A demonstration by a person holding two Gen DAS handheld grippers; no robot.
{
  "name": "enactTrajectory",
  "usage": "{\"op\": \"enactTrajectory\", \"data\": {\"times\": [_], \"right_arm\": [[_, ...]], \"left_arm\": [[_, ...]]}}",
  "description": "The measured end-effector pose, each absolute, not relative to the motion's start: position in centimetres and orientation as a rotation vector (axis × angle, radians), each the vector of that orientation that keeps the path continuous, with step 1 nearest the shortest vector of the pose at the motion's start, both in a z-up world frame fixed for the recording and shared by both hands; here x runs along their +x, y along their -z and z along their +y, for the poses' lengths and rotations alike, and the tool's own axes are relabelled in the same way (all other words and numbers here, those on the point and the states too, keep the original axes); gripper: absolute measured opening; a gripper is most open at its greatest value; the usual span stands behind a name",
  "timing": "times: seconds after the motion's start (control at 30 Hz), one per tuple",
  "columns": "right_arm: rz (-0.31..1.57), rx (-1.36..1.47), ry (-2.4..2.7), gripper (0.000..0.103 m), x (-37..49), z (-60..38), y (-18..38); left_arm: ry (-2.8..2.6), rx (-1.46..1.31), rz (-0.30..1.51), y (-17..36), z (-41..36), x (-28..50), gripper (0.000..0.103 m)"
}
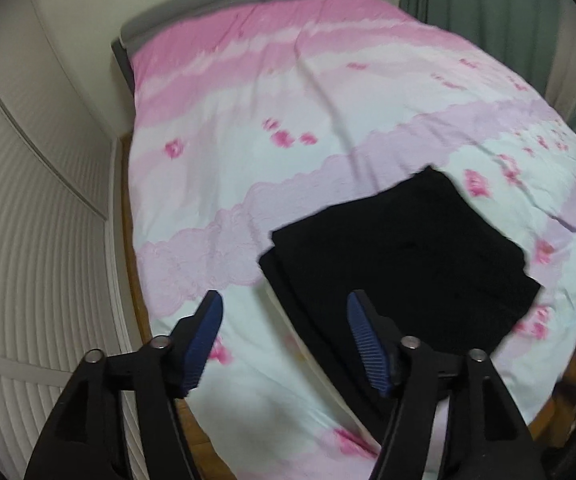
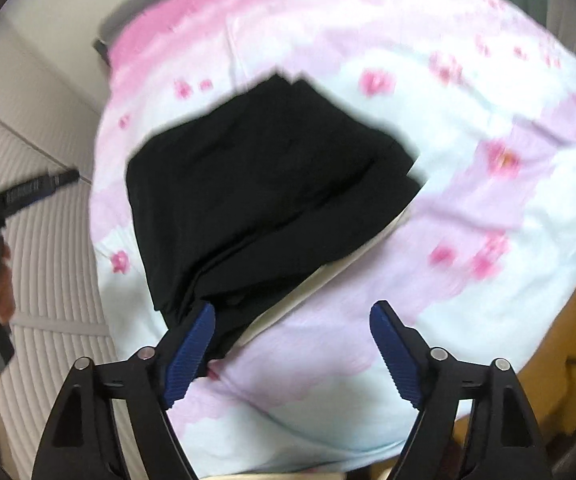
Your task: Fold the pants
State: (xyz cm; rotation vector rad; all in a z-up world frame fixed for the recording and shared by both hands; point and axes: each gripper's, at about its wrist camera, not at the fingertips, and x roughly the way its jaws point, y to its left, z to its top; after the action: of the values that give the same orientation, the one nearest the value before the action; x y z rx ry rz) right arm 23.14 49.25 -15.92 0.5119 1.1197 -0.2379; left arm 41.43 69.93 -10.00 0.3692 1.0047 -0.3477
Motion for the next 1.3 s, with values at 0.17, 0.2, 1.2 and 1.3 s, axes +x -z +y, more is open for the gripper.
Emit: {"op": "enactTrajectory", "data": {"times": [0.17,0.2,1.2,1.3], "right_arm": [[0.988,0.400,0.211,0.087,20.2,45.0,10.2],[0.972,0.375,0.201,0.088,19.4,44.3,9.4],[0.801,0.150,0.050,0.088,5.4,18.0,1.1],[0.809,0.136,0.076,0.088,6.4,15.3,0.7]], "left_arm": [[0.356,0.338,0.972,6.8,66.6,32.8,0.080],[0.358,0.321,0.973,6.1,65.4,30.5,0.082],[0.311,0.146,0.923,2.0,36.4,13.9,0.091],[0.334,0.161,0.915,1.7,33.5,14.9,0.091]]}}
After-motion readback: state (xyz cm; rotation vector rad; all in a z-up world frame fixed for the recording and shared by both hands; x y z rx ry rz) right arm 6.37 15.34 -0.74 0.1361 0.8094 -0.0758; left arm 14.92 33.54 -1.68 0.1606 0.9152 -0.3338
